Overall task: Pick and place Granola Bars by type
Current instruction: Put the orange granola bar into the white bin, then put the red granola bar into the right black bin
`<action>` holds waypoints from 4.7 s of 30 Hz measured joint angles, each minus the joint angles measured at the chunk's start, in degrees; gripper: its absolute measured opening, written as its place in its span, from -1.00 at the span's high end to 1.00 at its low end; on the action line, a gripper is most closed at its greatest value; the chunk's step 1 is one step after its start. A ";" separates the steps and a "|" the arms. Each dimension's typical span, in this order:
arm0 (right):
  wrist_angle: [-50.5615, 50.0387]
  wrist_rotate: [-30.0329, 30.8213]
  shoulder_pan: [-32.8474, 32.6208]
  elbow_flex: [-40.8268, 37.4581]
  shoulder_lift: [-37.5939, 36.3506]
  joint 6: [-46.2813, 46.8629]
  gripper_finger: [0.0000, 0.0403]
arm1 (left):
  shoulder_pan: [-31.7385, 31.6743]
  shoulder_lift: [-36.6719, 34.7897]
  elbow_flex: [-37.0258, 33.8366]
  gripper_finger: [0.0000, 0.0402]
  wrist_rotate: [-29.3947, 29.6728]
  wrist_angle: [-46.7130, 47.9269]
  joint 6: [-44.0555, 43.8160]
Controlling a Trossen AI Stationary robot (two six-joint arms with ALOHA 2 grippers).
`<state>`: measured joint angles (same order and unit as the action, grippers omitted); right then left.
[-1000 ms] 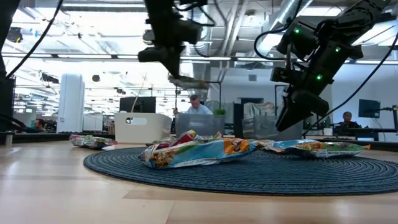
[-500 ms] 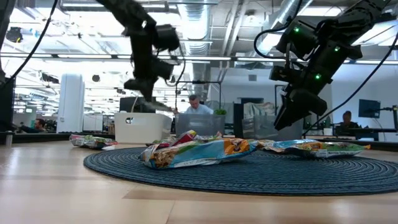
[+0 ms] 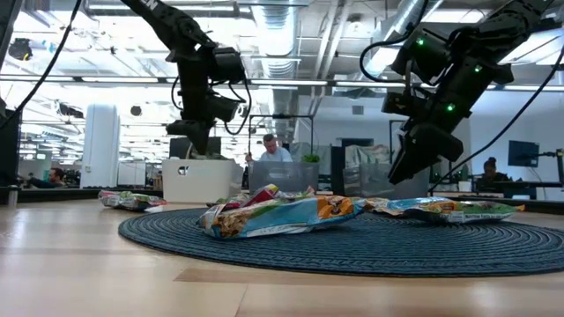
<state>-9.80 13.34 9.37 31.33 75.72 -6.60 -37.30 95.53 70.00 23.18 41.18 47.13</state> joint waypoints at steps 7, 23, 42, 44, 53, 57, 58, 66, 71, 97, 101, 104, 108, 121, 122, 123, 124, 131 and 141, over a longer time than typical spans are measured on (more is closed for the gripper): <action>0.00 0.01 0.02 0.00 0.00 -0.02 0.37 | 0.00 0.02 0.00 1.00 -1.51 0.95 -0.01; 1.07 0.01 0.02 0.00 0.01 -1.61 0.37 | 0.00 0.04 0.02 0.56 1.01 1.65 -3.33; 16.81 -4.46 -3.99 0.00 0.02 -17.86 0.37 | 12.48 -14.29 0.40 0.37 -7.51 4.06 -15.64; 19.84 -7.10 -4.14 0.00 0.02 -20.27 0.37 | 14.76 -18.01 -0.94 0.37 -13.06 2.32 -16.47; 26.70 -22.28 -5.97 3.72 7.42 -27.55 0.37 | 24.81 -32.62 -19.07 0.37 -22.68 -16.99 -15.84; 25.10 -23.01 -7.51 8.97 13.71 -29.94 0.37 | 28.25 -37.73 -28.42 0.37 -22.58 -27.79 -16.21; 23.59 -23.68 -7.89 10.83 15.50 -30.45 0.37 | 29.01 -38.86 -30.77 0.37 -22.48 -30.07 -16.20; 7.42 -28.74 -9.66 25.48 27.23 -31.44 0.37 | 32.36 -44.43 -44.95 0.37 -21.02 -47.04 -17.37; -0.92 -30.42 -10.46 32.93 32.51 -32.64 0.37 | 33.27 -45.94 -48.76 0.37 -19.36 -52.87 -13.45; -6.86 -28.24 -9.22 38.36 37.09 -32.35 0.73 | 33.20 -46.36 -48.74 0.37 -19.80 -54.41 -13.61; -6.96 -28.27 -9.22 38.36 37.02 -32.41 0.94 | 33.20 -46.36 -48.74 0.37 -19.80 -54.41 -13.61; -7.17 -28.28 -9.22 38.36 37.00 -32.42 0.97 | 33.20 -46.34 -48.74 0.37 -19.78 -54.39 -13.61; -7.27 -28.28 -9.22 38.36 37.00 -32.42 0.98 | 33.20 -46.34 -48.74 0.37 -19.79 -54.39 -13.59; -11.60 -20.04 -9.62 38.18 32.81 -32.12 1.00 | 33.20 -46.34 -48.72 0.37 -19.59 -53.92 -13.57; -10.90 -19.38 -9.74 38.34 32.24 -32.02 1.00 | 33.20 -46.31 -48.72 0.37 -19.49 -53.87 -13.57; -11.22 -18.81 -9.76 38.42 31.40 -31.95 1.00 | 33.20 -46.31 -48.72 0.37 -19.44 -53.79 -13.56; -12.65 -18.29 -9.77 38.36 30.37 -31.55 1.00 | 33.20 -46.31 -48.72 0.37 -19.39 -53.81 -13.52; -17.17 -10.23 -10.72 38.32 23.68 -29.79 1.00 | 33.20 -46.31 -48.70 0.37 -19.32 -53.60 -13.32; -31.16 11.76 -8.98 38.34 13.49 -21.44 1.00 | 33.20 -46.31 -48.70 0.37 -19.32 -53.69 -13.30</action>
<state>-40.97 25.10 0.38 69.67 89.21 -28.05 -4.10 49.21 21.30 3.86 -12.51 33.82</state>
